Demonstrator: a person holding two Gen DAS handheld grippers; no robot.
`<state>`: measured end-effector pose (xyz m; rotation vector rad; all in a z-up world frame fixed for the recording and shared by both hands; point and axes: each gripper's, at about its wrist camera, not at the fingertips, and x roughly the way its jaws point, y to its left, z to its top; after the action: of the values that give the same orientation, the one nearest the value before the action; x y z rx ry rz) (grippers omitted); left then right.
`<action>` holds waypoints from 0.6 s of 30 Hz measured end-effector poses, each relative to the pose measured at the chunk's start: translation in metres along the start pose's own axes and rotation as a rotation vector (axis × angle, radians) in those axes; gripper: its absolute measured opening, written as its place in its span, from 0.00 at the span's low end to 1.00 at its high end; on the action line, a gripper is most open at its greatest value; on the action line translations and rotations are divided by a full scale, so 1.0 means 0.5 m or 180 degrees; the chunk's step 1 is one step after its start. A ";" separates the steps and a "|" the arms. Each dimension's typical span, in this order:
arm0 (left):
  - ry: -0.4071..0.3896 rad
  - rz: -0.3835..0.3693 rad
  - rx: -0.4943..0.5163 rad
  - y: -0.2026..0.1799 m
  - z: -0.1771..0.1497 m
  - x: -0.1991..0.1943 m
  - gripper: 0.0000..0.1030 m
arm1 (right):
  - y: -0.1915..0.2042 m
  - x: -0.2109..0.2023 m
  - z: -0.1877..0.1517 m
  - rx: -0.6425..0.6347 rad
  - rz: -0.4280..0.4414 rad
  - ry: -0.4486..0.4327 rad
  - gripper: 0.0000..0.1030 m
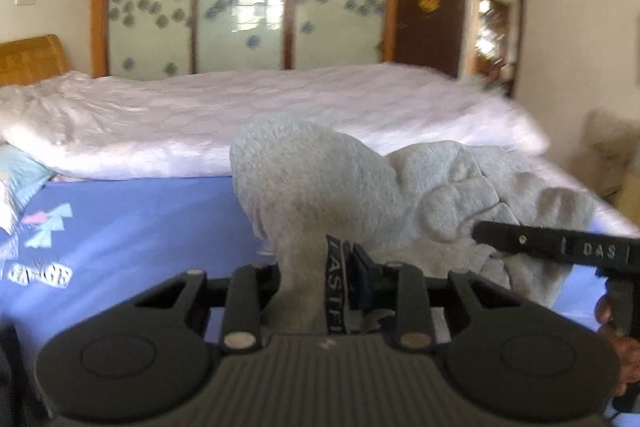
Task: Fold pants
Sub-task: 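Grasp the folded grey pants with both grippers and lift them, then carry the folded pants to the bed's head end and release both grippers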
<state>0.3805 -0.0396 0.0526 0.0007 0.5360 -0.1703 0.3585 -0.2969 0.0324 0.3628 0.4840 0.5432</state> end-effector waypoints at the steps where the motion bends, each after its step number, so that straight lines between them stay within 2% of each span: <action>1: 0.0059 0.0103 0.0031 0.009 -0.003 0.059 0.27 | -0.014 0.050 0.000 0.0029 -0.0044 0.0043 0.43; 5: 0.0366 0.0389 -0.0044 0.042 -0.045 0.253 0.27 | -0.078 0.218 -0.028 0.0139 -0.0233 0.0243 0.44; 6: 0.0467 0.0439 -0.0095 0.050 -0.063 0.294 0.30 | -0.095 0.259 -0.045 0.0187 -0.0308 0.0328 0.45; 7: 0.0577 0.0505 -0.0143 0.062 -0.084 0.327 0.40 | -0.112 0.291 -0.067 0.0229 -0.0392 0.0423 0.50; 8: 0.0602 0.0588 -0.0191 0.068 -0.110 0.349 0.50 | -0.123 0.308 -0.087 0.0259 -0.0502 0.0491 0.65; 9: 0.0447 0.0690 -0.0246 0.072 -0.134 0.350 0.73 | -0.143 0.308 -0.117 0.0361 -0.0510 0.0402 0.66; 10: 0.0368 0.0775 -0.0352 0.085 -0.150 0.342 0.87 | -0.157 0.289 -0.116 0.0537 -0.0367 0.0293 0.68; 11: 0.0402 0.0674 -0.0593 0.107 -0.151 0.337 0.88 | -0.179 0.272 -0.115 0.0756 -0.0230 0.0242 0.72; 12: 0.0444 0.0563 -0.0861 0.131 -0.156 0.331 0.95 | -0.197 0.260 -0.120 0.0919 -0.0144 0.0213 0.71; 13: 0.0425 0.0510 -0.1115 0.150 -0.166 0.317 0.96 | -0.202 0.249 -0.120 0.0976 -0.0113 0.0210 0.70; 14: 0.0400 0.0520 -0.1225 0.163 -0.174 0.303 0.96 | -0.194 0.238 -0.121 0.0940 -0.0154 0.0217 0.71; 16: 0.0401 0.0661 -0.1222 0.133 -0.204 0.254 0.96 | -0.163 0.204 -0.134 0.0773 -0.0347 0.0217 0.72; 18: 0.0458 0.0747 -0.1125 0.097 -0.237 0.193 0.97 | -0.144 0.139 -0.169 0.0865 -0.0461 0.0159 0.75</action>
<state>0.4099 -0.0020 -0.1008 -0.2689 0.6992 0.1562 0.3949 -0.2978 -0.0933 0.5700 0.6294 0.3467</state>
